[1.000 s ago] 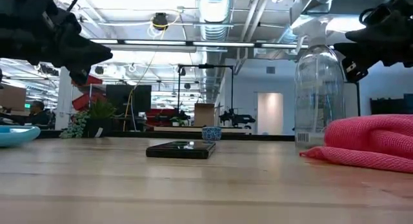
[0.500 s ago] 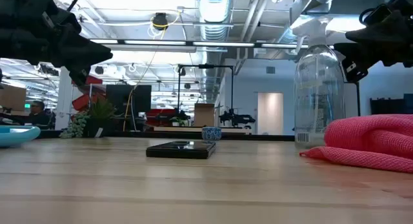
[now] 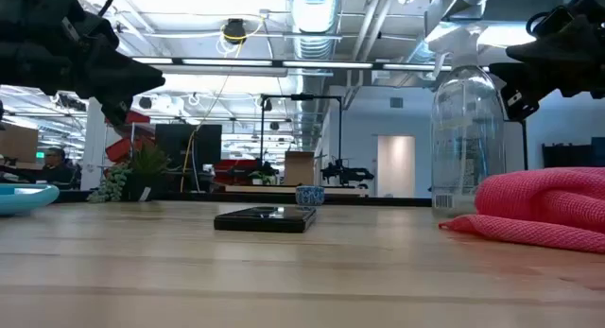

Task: Apply microfiber cloth
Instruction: Return to Home Position

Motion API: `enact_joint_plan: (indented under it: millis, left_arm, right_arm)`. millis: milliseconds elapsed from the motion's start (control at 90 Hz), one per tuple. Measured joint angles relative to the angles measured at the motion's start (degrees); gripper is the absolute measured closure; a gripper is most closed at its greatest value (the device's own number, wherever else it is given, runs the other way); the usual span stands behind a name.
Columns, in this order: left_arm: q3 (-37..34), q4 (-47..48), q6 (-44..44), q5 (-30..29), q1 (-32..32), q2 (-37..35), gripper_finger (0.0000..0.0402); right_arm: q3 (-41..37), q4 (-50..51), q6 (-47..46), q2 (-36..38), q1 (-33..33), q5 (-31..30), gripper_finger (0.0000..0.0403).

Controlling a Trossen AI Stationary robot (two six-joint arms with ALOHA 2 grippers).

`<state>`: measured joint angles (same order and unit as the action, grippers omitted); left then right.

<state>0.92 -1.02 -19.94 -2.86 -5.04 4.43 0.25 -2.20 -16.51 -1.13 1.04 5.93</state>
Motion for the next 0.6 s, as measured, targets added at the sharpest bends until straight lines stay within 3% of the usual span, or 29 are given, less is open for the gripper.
enact_joint_plan:
  millis: [600]
  left_arm:
    - [-0.34,0.2,0.0,0.01,0.0,-4.24,0.0372]
  right_arm:
    - [0.0,0.02,-0.02,0.01,0.02,0.02,0.0291]
